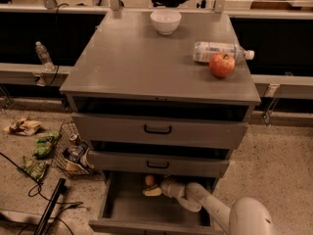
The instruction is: Pick orange from bottom drawer and place on counter
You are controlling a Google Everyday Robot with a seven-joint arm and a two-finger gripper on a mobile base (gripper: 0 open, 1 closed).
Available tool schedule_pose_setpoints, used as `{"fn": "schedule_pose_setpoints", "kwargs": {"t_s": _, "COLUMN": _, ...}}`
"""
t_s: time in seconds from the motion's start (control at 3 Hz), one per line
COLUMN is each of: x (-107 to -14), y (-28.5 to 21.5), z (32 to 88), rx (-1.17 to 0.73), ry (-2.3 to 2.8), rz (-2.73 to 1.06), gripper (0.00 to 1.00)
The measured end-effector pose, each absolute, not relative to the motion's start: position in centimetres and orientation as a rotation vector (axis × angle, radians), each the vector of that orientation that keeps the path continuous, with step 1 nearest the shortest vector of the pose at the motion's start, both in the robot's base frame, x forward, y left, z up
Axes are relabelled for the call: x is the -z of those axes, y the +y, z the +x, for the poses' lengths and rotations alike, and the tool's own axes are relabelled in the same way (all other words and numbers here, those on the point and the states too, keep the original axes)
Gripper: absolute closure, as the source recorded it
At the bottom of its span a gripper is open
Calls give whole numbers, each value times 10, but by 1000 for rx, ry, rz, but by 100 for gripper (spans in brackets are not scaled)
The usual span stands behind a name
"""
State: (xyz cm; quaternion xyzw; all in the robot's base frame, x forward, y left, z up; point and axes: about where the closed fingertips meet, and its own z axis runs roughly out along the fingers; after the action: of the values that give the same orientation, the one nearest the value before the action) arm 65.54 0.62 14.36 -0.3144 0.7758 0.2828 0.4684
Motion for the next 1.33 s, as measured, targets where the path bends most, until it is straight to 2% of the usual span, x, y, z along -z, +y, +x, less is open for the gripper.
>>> {"fn": "schedule_pose_setpoints", "kwargs": {"t_s": 0.67, "x": -130, "y": 25, "z": 662, "rx": -705, "ry": 1902, "rz": -836, "gripper": 0}}
{"fn": "schedule_pose_setpoints", "kwargs": {"t_s": 1.0, "x": -124, "y": 31, "z": 662, "rx": -712, "ry": 1906, "rz": -858, "gripper": 18}}
{"fn": "schedule_pose_setpoints", "kwargs": {"t_s": 1.33, "x": -121, "y": 37, "z": 656, "rx": -730, "ry": 1902, "rz": -884, "gripper": 49}}
